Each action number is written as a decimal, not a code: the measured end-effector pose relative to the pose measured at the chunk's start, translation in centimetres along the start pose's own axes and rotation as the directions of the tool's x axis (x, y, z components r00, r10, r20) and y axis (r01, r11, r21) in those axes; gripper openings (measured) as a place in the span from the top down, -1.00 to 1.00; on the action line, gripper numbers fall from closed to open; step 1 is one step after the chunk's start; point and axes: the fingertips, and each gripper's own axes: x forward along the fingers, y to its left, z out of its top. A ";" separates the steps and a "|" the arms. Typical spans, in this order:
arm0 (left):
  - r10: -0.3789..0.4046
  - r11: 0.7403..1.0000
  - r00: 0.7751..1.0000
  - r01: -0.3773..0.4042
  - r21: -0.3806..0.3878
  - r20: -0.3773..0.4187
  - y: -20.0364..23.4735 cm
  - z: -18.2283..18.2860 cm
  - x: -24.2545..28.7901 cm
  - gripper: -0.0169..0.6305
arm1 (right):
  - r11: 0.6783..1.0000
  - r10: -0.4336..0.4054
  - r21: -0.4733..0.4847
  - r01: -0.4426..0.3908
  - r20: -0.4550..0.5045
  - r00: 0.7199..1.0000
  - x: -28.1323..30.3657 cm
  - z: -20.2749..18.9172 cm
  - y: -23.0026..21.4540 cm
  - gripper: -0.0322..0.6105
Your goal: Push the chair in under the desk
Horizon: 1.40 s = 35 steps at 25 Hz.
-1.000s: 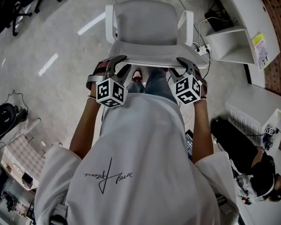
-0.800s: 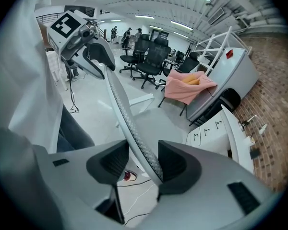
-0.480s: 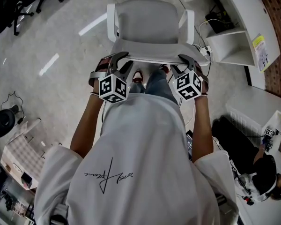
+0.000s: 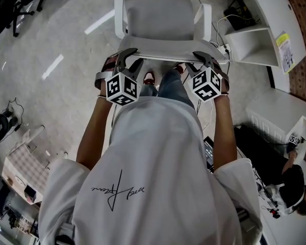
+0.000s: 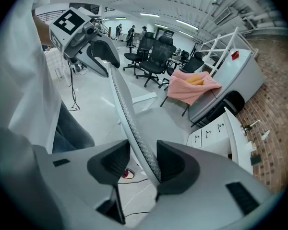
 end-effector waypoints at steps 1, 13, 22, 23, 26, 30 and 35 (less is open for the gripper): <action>0.002 1.000 1.000 -0.002 0.000 -0.002 0.0 0.1 0.1 0.46 | 1.000 0.002 -0.002 -0.002 0.001 1.000 0.0 -0.1 -0.1 0.31; 0.009 1.000 1.000 -0.009 0.000 -0.014 1.2 0.9 1.5 0.45 | 0.999 -0.012 -0.033 0.013 0.005 1.000 0.4 -0.2 -1.6 0.35; 0.009 1.000 1.000 -0.009 0.010 -0.015 2.4 1.4 2.5 0.44 | 1.000 -0.013 -0.022 0.013 0.004 1.000 0.7 -0.1 -2.7 0.36; 0.009 1.000 1.000 -0.009 0.010 -0.016 2.5 1.5 2.7 0.44 | 1.000 -0.013 -0.020 0.013 0.004 1.000 0.7 -0.1 -2.8 0.36; 0.007 1.000 1.000 -0.007 0.012 -0.018 2.8 1.7 3.2 0.43 | 1.000 -0.014 -0.014 0.014 0.004 1.000 0.9 -0.2 -3.2 0.37; 0.004 1.000 1.000 -0.003 0.017 -0.021 3.3 2.0 3.8 0.43 | 1.000 -0.019 -0.003 0.019 0.004 1.000 1.0 -0.3 -3.6 0.37; -0.001 1.000 1.000 0.002 0.024 -0.026 4.2 2.3 4.5 0.42 | 1.000 -0.020 0.004 0.020 0.006 1.000 1.2 -0.2 -4.3 0.38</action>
